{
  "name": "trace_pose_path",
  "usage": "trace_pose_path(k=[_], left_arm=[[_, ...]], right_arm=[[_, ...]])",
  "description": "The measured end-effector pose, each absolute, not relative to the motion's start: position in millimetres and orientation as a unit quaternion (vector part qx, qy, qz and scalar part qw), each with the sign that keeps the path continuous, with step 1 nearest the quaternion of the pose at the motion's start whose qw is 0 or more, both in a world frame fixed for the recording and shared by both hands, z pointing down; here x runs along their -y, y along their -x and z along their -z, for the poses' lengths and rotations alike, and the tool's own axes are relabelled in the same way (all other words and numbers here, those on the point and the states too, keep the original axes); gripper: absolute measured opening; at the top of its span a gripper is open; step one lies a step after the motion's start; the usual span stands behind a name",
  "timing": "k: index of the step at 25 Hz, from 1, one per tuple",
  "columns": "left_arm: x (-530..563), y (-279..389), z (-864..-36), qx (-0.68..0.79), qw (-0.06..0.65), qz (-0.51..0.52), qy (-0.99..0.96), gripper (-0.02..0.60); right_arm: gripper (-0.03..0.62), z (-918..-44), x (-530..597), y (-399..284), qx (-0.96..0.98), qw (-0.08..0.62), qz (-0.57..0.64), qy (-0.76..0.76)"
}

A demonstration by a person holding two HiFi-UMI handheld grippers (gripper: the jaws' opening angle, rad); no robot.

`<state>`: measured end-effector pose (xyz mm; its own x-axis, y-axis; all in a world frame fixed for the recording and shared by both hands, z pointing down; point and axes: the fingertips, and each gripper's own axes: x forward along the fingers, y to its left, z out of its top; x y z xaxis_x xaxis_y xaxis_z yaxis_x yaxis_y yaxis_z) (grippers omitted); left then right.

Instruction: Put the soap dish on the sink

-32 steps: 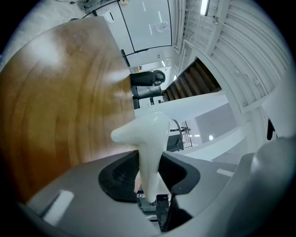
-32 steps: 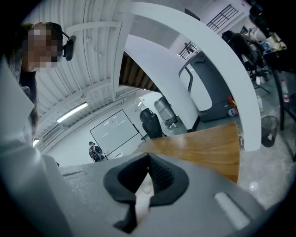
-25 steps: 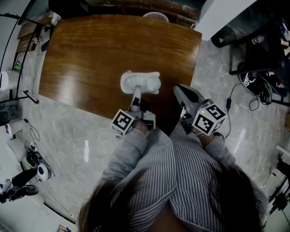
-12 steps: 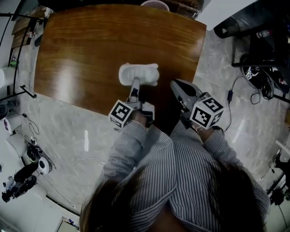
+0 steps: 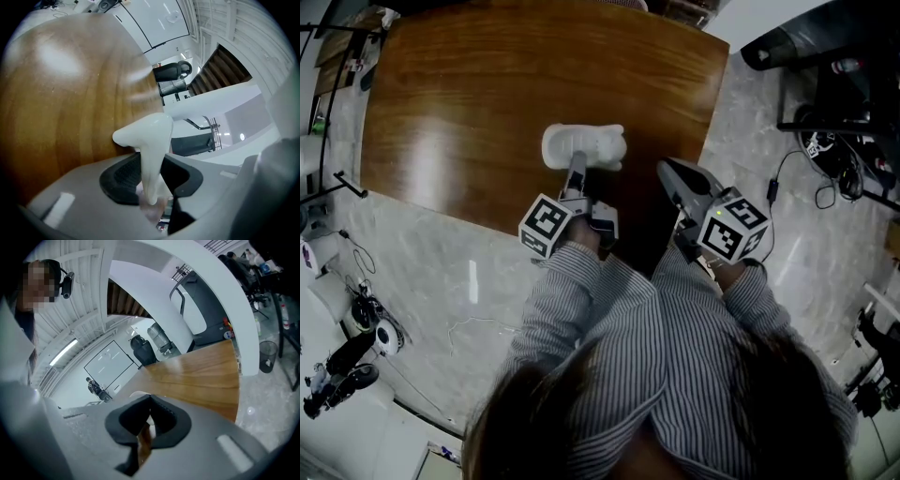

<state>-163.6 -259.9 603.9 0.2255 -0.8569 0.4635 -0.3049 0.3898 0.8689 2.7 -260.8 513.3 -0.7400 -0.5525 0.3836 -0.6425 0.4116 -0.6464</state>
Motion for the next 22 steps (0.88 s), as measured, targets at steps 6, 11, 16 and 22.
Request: trace_pose_path(k=[6,11,16,22], left_arm=[[256,161,-612,0.585,0.619,0.207,-0.481,0.132],[257,154,-615,0.586,0.629,0.198,-0.471,0.133],[252,154,-619,0.584,0.642,0.197,-0.456,0.185],[235,151,-595,0.565,0.624,0.211,-0.497,0.173]], right_arm=[[0.002,-514,259,-1,0.838,0.056,-0.409,-0.356],[0.002,-512,262,-5,0.841,0.056,-0.408,-0.351],[0.002,-510,263,-6,0.843,0.055,-0.405,-0.349],[0.002,-501,257,-3,0.853,0.053,-0.395,-0.338]])
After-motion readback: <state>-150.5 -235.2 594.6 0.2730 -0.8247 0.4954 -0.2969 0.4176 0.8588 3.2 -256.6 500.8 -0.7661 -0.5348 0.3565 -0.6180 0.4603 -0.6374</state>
